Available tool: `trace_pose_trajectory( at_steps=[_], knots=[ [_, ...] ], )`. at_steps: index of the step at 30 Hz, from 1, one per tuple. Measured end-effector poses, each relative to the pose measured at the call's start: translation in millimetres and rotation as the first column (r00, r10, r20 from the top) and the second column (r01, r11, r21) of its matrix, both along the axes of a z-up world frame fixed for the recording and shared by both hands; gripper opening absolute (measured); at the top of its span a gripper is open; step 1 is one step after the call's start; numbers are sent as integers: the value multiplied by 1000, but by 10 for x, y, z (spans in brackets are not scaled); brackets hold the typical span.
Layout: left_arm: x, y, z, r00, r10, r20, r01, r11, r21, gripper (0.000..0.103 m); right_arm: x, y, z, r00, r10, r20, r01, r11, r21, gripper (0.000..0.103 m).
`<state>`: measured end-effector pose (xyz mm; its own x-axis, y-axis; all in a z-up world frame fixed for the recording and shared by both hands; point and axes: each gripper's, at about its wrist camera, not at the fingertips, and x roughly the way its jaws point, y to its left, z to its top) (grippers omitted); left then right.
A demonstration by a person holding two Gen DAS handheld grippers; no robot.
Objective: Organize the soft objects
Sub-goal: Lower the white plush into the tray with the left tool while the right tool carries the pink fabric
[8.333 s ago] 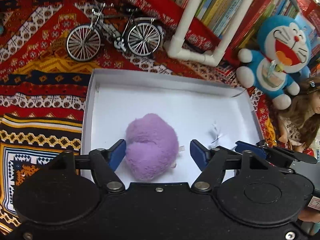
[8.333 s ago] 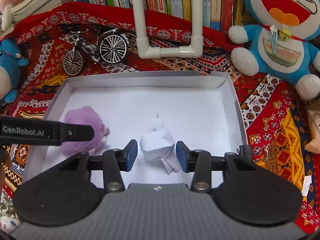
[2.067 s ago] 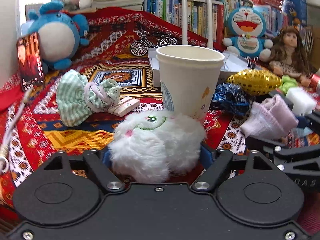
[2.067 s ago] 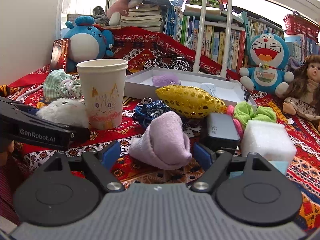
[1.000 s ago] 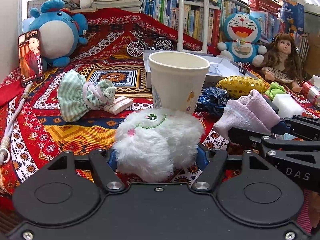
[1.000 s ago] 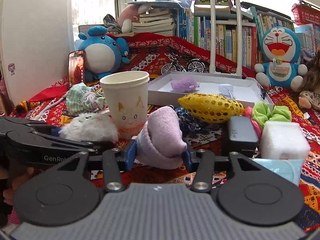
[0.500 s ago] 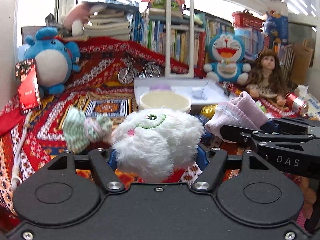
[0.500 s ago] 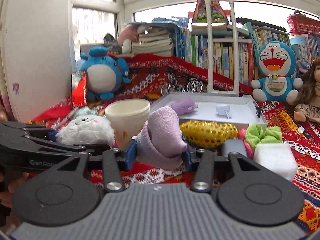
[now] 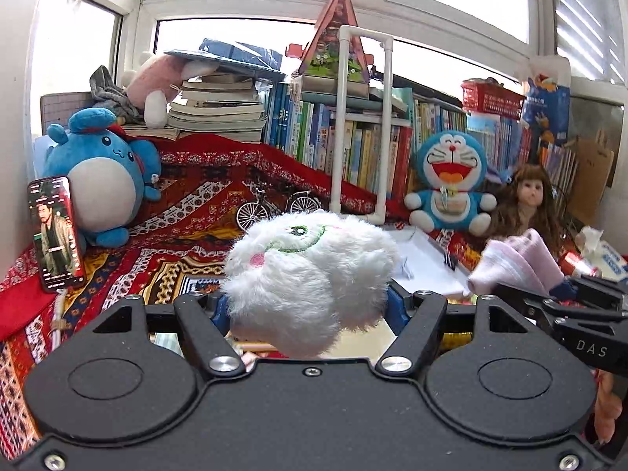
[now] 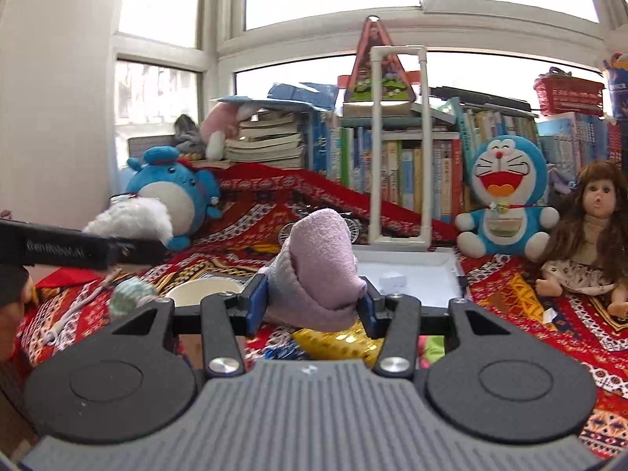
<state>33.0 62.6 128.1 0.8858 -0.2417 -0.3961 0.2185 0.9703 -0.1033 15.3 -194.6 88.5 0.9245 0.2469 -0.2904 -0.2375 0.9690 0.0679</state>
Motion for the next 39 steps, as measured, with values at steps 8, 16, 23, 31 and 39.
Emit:
trace_pose_trajectory(
  at_steps=[8,16,23,31,39],
  knots=[
    [569,38,243,992,-64,-106,61,998,-30,69,408,-281,161,996,-61,-72,59,998,-20,53],
    [1325,-177,428,952,-134,-275,130,991,-33,70,1020,-472,415,981,-71,-181,63,997,-53,53],
    [2026,-501,162,860,-161,-484,137,987,-85,70,1522,-529,300,949,-77,-306,63,996,-56,53],
    [2556,-668,-279,778,-111,-619,104,993,-47,70,1903,-547,-56,889,-60,-454,54,998,-26,53],
    [2845,-816,-584,698,-110,-708,117,992,-39,70,2150,-609,-257,857,-40,-514,72,997,42,53]
  ],
)
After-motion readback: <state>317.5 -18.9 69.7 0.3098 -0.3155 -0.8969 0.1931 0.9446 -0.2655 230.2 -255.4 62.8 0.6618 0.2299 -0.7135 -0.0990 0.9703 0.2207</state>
